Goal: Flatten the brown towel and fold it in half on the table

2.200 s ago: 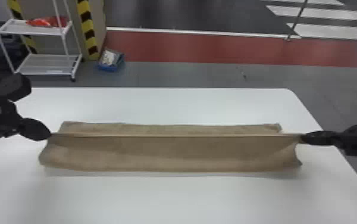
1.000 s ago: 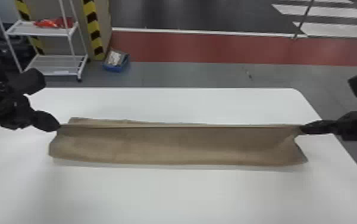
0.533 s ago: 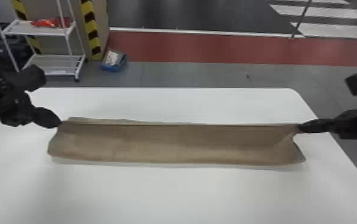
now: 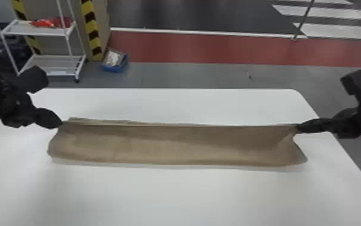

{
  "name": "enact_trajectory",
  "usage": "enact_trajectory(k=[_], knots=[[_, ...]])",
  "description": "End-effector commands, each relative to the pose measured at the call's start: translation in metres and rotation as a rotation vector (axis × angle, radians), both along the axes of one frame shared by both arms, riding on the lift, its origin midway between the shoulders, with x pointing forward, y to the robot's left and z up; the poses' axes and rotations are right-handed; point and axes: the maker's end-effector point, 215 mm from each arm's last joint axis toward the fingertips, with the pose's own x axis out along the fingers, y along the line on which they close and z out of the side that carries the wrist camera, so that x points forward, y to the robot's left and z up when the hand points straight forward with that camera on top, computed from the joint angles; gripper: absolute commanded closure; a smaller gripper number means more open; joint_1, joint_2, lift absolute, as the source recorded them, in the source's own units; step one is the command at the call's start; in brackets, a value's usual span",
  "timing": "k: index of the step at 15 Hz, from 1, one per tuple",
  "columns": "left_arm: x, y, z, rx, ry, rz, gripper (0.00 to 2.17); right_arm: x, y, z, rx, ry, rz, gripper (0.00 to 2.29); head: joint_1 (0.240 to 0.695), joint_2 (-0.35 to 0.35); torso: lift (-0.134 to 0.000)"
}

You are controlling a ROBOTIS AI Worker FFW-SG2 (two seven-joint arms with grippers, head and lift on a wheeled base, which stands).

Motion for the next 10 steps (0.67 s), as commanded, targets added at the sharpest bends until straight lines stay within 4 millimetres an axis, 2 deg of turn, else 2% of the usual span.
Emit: enact_trajectory(k=[1,4,10], knots=[[0.000,-0.001,-0.002,0.001,0.000,0.001,1.20,0.001,0.008,-0.004,-0.005,0.009,0.021,1.66,0.695,-0.091,-0.128],[0.002,-0.001,-0.005,0.008,-0.004,0.006,1.20,-0.001,0.007,-0.012,-0.015,0.026,0.022,1.66,0.695,-0.084,-0.128],[0.008,0.005,-0.004,0.015,-0.004,0.023,1.20,0.013,-0.011,-0.010,-0.051,0.018,-0.031,1.66,0.695,-0.091,-0.128]])
